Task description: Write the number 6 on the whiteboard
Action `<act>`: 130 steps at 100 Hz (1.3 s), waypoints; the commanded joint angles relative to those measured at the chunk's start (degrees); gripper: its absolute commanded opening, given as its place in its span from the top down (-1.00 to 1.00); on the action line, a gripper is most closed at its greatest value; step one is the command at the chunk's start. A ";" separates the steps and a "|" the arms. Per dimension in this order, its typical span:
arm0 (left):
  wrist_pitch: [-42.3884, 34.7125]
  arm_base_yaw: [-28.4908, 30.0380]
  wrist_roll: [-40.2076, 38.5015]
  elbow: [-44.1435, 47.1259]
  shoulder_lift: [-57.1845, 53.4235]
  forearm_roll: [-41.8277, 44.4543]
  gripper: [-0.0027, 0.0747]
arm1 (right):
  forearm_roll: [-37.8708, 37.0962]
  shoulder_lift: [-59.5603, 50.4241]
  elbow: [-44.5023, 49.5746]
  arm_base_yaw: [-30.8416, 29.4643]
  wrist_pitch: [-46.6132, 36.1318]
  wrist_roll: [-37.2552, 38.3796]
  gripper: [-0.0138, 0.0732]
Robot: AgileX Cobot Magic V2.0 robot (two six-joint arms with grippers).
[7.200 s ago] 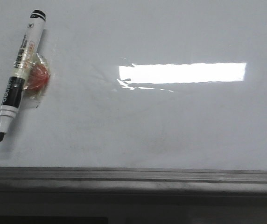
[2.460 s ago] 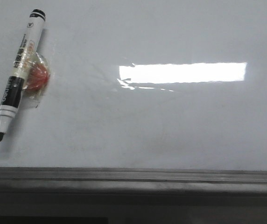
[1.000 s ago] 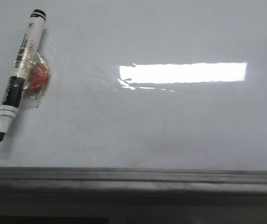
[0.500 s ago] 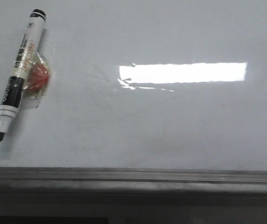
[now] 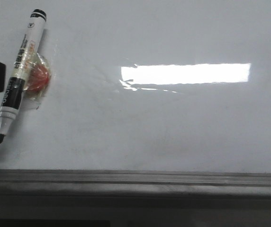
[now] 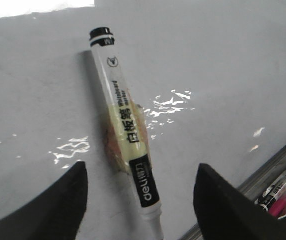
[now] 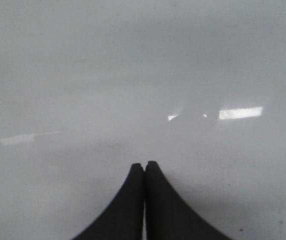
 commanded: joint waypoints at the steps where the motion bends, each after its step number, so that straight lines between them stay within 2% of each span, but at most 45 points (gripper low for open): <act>1: -7.53 -1.00 -0.50 -1.89 2.96 -0.32 -0.19 | 0.05 0.90 -1.51 0.14 -3.74 -0.42 0.83; 24: -10.56 -0.79 -0.50 -1.89 8.81 -1.98 -0.18 | 0.05 0.90 -1.51 0.14 -3.74 -0.42 0.83; 31: -11.11 -0.79 -0.50 -1.89 10.01 -4.72 -0.11 | 0.05 0.90 -1.51 0.14 -3.74 -0.42 0.83; 38: -11.11 -0.79 -0.50 -1.89 11.06 -5.82 0.09 | 0.05 0.90 -1.51 0.14 -3.74 -0.42 0.83; 59: -11.00 -0.79 -0.50 -1.89 12.00 -5.82 0.99 | 0.05 0.90 -1.51 0.22 -3.74 -0.42 0.83; 85: -11.00 -0.90 -0.50 -1.89 11.87 -4.94 0.98 | 0.05 0.90 -1.65 5.17 -5.03 -0.42 0.83; 95: -11.00 -1.89 -0.50 -2.03 11.76 -2.37 0.98 | 0.05 0.90 -2.45 8.89 -5.03 -5.91 0.83; 103: -10.79 -3.43 -0.50 -2.80 11.76 0.65 0.98 | 0.05 1.34 -3.53 11.72 -4.41 -6.66 0.83; 121: -10.01 -7.64 -0.50 -6.11 11.89 5.34 0.98 | 1.85 7.49 -8.92 17.25 -1.72 -6.80 0.81; 130: -7.62 -8.98 -0.50 -7.92 11.89 8.91 0.98 | 3.34 11.94 -12.29 19.95 -1.06 -9.32 0.70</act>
